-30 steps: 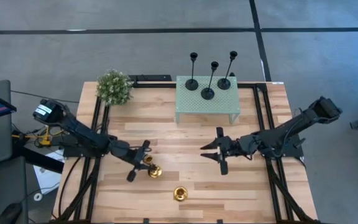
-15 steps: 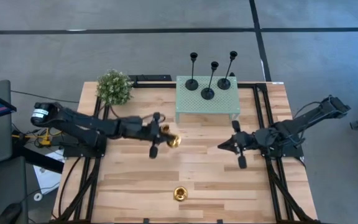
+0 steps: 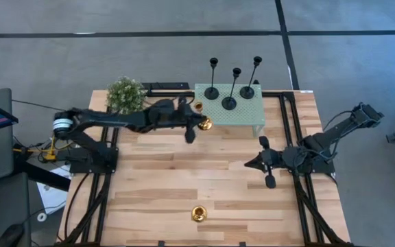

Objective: Pick & Place candle stick holders
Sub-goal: Put the left gold candle holder on the shelf

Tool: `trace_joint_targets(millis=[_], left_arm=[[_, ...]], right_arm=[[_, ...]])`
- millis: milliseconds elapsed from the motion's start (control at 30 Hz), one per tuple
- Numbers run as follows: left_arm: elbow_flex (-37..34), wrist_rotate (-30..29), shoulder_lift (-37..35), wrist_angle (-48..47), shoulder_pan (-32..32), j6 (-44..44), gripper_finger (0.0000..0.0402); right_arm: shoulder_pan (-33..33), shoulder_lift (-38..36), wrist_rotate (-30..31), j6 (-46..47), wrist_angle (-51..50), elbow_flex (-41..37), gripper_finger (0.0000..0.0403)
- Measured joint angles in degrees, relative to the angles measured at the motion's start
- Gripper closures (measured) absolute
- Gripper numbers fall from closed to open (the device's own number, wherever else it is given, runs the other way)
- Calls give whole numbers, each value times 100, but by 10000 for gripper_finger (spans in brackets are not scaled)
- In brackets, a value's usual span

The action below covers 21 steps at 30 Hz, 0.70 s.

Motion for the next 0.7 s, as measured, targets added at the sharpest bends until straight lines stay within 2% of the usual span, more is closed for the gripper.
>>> trace_joint_targets(millis=[333, 433, 567, 700], left_arm=[[949, 171, 1052, -76, 488, 6, 385], [1136, 132, 1085, -510, 587, 94, 385], [1215, -310, 986, -1023, 671, 107, 387], [1225, -348, 860, -1300, 700, 95, 386]], right_arm=[[239, 2, 25, 2, -83, 0, 402], [303, 2, 36, 2, -99, 0, 402], [359, 2, 164, 2, -199, 0, 403], [355, -1, 177, 2, -217, 0, 403]])
